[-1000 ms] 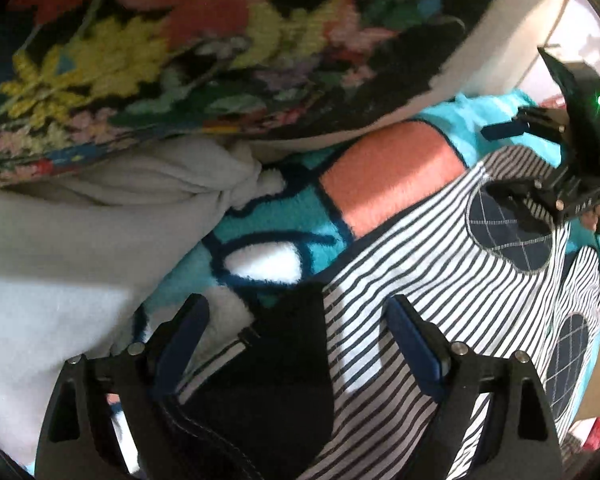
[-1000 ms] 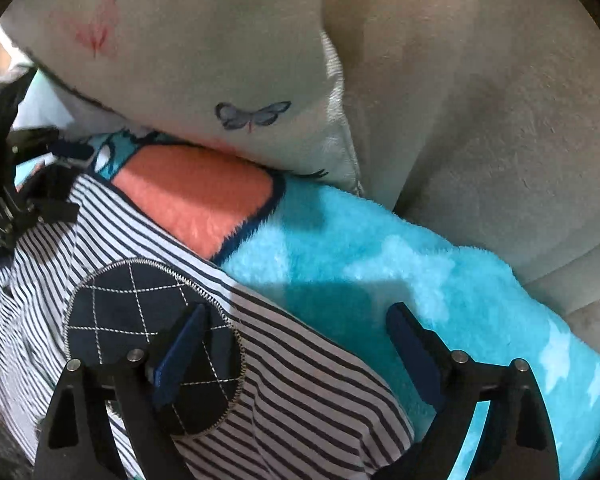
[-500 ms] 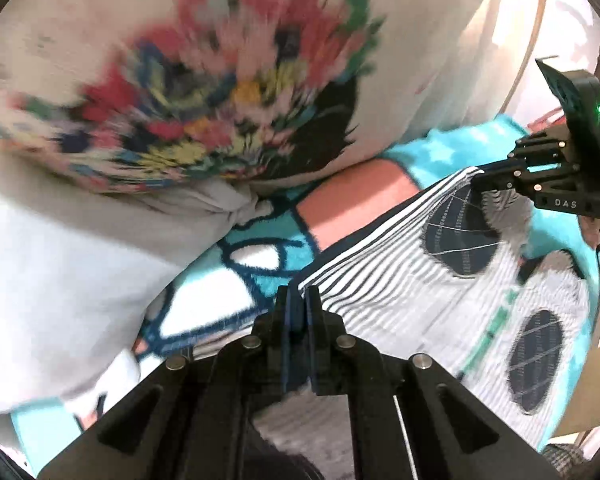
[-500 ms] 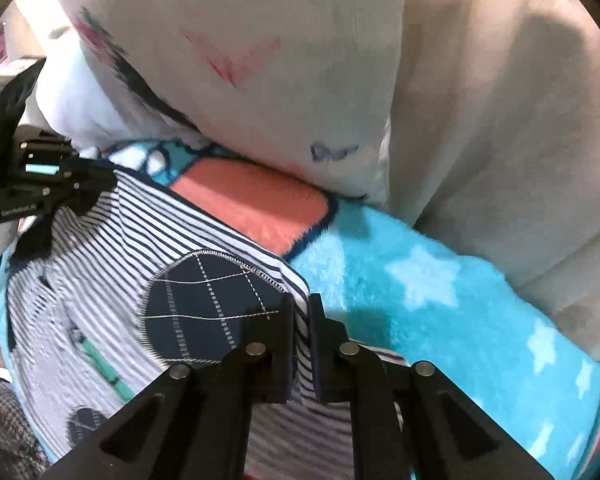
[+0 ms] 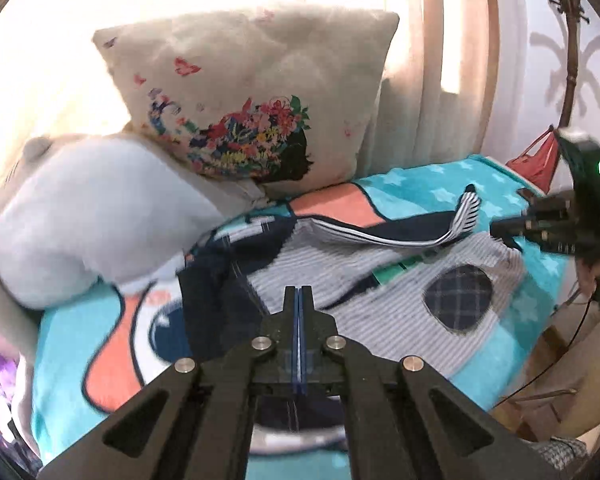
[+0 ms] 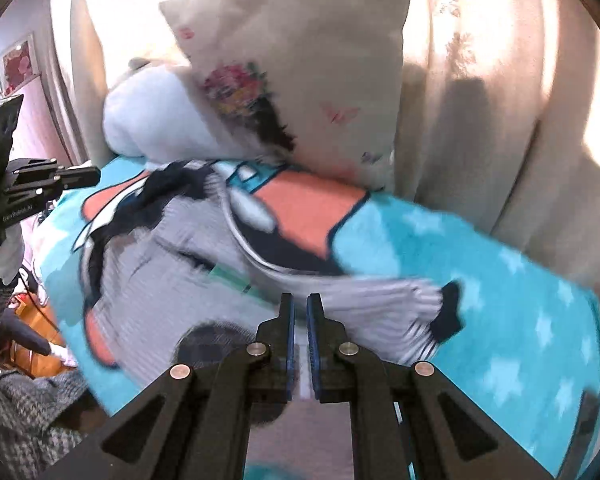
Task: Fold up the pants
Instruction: 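Lift the pants with both tools and fold them over onto themselves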
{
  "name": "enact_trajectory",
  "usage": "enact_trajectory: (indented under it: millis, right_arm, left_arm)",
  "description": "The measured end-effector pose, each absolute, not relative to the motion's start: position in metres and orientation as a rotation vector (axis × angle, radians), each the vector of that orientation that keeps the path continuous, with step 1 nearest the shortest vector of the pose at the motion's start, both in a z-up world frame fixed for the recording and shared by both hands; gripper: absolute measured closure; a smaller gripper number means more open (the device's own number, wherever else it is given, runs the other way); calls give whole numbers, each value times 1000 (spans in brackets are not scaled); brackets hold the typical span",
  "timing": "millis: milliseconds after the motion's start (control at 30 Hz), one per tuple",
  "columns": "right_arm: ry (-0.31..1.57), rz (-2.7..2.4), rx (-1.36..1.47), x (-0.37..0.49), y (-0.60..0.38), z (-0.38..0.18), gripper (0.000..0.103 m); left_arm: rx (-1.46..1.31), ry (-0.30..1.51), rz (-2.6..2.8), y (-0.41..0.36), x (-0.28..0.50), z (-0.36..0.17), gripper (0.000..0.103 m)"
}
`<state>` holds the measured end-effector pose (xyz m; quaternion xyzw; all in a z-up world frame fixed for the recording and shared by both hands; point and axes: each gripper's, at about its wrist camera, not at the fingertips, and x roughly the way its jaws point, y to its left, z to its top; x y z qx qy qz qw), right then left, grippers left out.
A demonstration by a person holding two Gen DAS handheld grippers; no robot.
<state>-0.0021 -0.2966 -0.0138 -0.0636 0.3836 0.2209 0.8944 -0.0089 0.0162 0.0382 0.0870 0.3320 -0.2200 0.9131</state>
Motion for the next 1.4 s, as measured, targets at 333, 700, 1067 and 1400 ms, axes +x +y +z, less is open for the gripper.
enact_trajectory:
  millis: [333, 700, 1067, 1400]
  right_arm:
    - [793, 440, -213, -49, -244, -34, 75]
    - [816, 594, -332, 109, -119, -18, 24]
    - [933, 630, -263, 147, -105, -50, 96]
    - [766, 808, -315, -8, -81, -13, 96]
  left_arm:
    - [-18, 725, -341, 44, 22, 27, 59]
    - [-160, 726, -179, 116, 2, 7, 48]
    - [-243, 714, -122, 158, -3, -6, 47]
    - [-303, 649, -131, 166, -27, 9, 46]
